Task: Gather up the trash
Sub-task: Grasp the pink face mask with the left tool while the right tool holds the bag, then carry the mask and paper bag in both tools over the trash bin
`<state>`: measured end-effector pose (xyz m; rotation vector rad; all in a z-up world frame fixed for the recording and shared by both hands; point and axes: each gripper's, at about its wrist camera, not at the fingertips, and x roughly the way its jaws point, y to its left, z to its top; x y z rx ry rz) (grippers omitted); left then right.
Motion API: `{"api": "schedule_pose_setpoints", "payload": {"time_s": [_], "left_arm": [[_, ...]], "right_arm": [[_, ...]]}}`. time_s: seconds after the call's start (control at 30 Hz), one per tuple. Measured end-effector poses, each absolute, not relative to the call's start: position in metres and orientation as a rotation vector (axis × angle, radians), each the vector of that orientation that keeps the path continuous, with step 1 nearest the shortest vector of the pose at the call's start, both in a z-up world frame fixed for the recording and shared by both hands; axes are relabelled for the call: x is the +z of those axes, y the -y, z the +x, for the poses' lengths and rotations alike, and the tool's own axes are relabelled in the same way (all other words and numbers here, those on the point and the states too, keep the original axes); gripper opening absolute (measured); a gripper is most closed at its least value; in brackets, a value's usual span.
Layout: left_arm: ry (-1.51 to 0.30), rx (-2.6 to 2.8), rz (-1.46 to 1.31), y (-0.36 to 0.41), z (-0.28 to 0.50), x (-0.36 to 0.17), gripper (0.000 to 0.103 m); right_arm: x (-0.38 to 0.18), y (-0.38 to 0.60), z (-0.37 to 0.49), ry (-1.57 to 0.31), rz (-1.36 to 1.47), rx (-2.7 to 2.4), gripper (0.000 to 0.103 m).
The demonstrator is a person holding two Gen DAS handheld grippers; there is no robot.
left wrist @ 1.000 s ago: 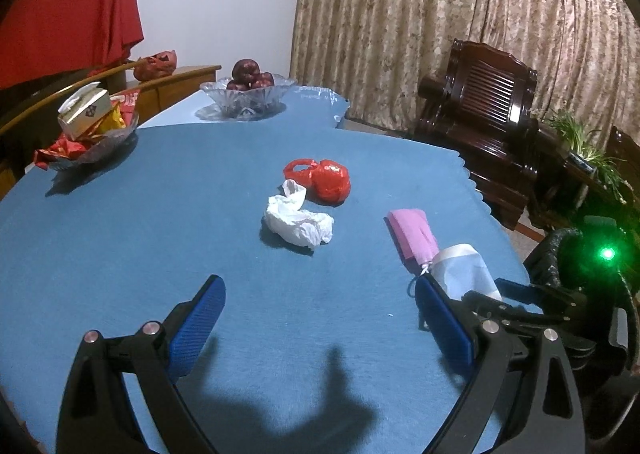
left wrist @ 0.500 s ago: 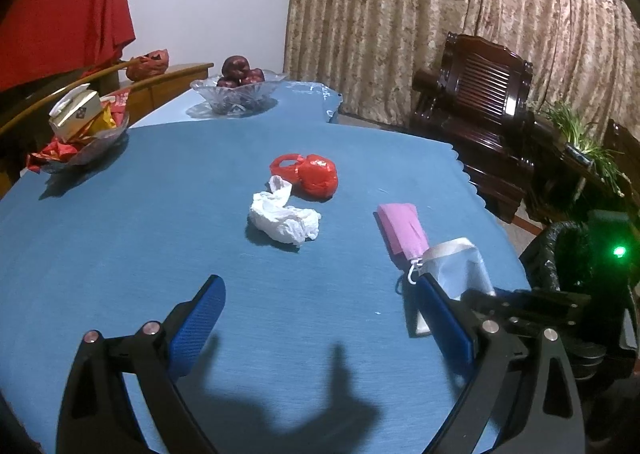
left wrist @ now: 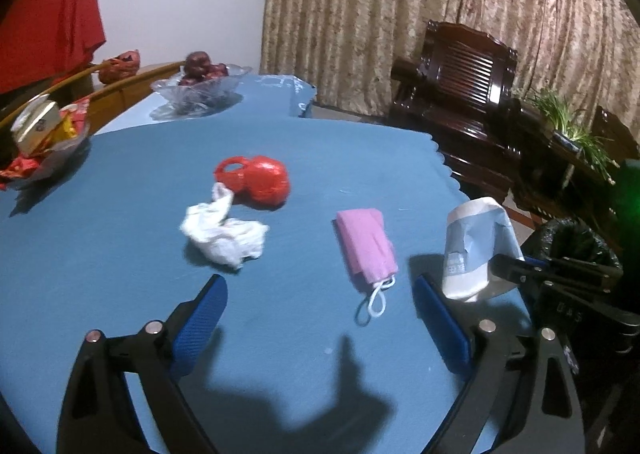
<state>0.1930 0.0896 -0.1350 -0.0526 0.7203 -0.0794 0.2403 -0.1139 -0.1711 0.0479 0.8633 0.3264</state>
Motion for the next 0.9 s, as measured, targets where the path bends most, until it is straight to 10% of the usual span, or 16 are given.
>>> {"api": "schedule_pose_setpoints", "payload": {"time_s": [0.33, 0.53, 0.6, 0.9], "left_arm": [[-0.825, -0.120, -0.051, -0.064, 0.241, -0.173, 0.079], [-0.883, -0.146, -0.048, -0.055, 0.253, -0.189, 0.050], [-0.883, -0.175, -0.056, -0.053, 0.254, -0.187, 0.023], [-0.821, -0.165, -0.082, -0.062, 0.240, -0.159, 0.007]], "right_arm": [[-0.182, 0.126, 0.257, -0.884, 0.097, 0.289, 0.012], [-0.185, 0.127, 0.260, -0.895, 0.118, 0.292, 0.013], [-0.184, 0.126, 0.260, -0.895, 0.124, 0.290, 0.013], [-0.177, 0.128, 0.254, -0.882, 0.139, 0.293, 0.013]]}}
